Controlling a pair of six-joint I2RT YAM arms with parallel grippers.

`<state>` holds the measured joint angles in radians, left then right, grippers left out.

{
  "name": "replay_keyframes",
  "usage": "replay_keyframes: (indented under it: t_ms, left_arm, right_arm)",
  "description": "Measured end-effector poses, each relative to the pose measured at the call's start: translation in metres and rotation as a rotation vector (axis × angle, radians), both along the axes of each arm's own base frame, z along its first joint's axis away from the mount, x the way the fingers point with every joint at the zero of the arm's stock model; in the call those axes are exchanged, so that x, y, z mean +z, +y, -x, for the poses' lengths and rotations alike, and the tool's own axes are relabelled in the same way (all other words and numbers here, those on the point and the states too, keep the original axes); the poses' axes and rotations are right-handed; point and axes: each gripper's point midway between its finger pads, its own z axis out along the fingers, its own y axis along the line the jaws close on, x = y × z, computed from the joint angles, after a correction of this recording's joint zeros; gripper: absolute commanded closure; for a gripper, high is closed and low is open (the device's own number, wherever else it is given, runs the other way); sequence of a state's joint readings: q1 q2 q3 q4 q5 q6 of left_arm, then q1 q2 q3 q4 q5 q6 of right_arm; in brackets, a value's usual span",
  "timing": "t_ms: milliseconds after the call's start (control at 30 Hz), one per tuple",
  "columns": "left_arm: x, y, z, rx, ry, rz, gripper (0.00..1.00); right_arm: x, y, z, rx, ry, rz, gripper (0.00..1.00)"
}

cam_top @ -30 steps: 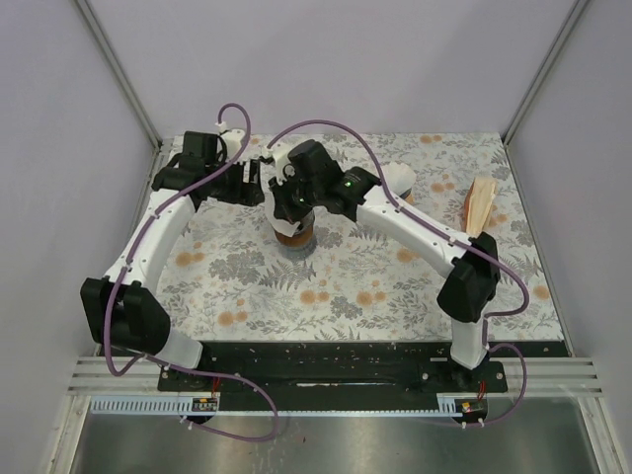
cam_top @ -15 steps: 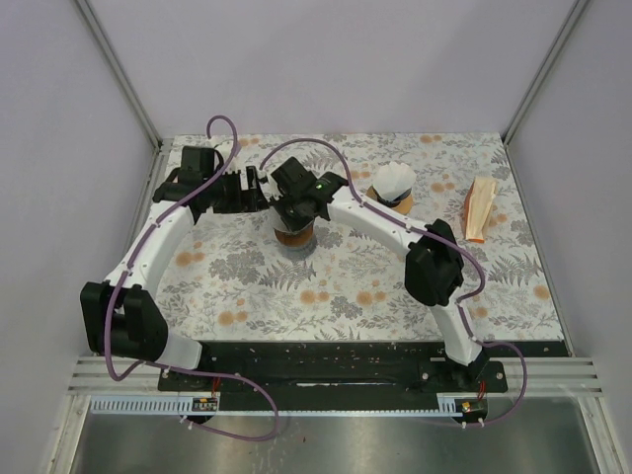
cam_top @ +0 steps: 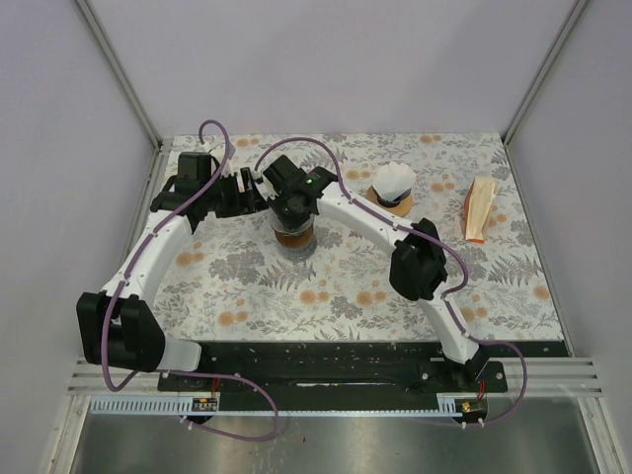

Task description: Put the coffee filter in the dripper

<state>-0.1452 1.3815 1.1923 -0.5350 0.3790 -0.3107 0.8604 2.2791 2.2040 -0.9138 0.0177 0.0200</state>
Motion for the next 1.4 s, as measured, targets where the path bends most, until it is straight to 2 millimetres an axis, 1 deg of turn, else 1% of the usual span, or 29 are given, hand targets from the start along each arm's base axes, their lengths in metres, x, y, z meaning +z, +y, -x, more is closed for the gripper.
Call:
replay_keyframes:
  t_ms: [200, 267, 367, 533, 667, 800, 1067, 1133, 1233, 1400]
  left_arm:
    - [-0.015, -0.001, 0.007, 0.008, 0.031, 0.019, 0.33]
    - [-0.019, -0.002, 0.01, 0.008, 0.044, 0.027, 0.34]
    - [-0.02, -0.004, 0.01, 0.006, 0.047, 0.037, 0.34]
    - [-0.022, -0.006, 0.007, 0.002, 0.051, 0.052, 0.34]
    - [-0.027, -0.008, 0.005, 0.002, 0.068, 0.058, 0.34]
    - [-0.033, -0.012, 0.005, -0.01, 0.091, 0.072, 0.37]
    - [-0.037, -0.018, 0.007, -0.026, 0.107, 0.105, 0.43]
    - [-0.037, -0.02, 0.007, -0.03, 0.107, 0.113, 0.43]
    - [-0.037, -0.02, 0.007, -0.031, 0.104, 0.117, 0.36]
    - [-0.033, -0.013, 0.008, -0.01, 0.107, 0.119, 0.31]
  right_arm:
    - [-0.014, -0.004, 0.004, -0.002, 0.044, 0.049, 1.0]
    - [-0.014, -0.004, 0.004, -0.002, 0.049, 0.055, 1.0]
    - [-0.013, -0.005, 0.005, -0.002, 0.057, 0.063, 1.0]
    - [-0.014, -0.006, 0.006, -0.002, 0.072, 0.077, 1.0]
    - [-0.018, -0.007, 0.005, -0.003, 0.091, 0.087, 1.0]
    - [-0.018, -0.006, 0.007, 0.004, 0.104, 0.077, 1.0]
    - [-0.019, -0.004, 0.009, 0.012, 0.119, 0.069, 1.0]
    - [-0.019, -0.003, 0.01, 0.015, 0.122, 0.066, 1.0]
    - [-0.019, -0.003, 0.01, 0.018, 0.125, 0.064, 1.0]
    - [-0.019, 0.001, 0.01, 0.022, 0.122, 0.051, 1.0]
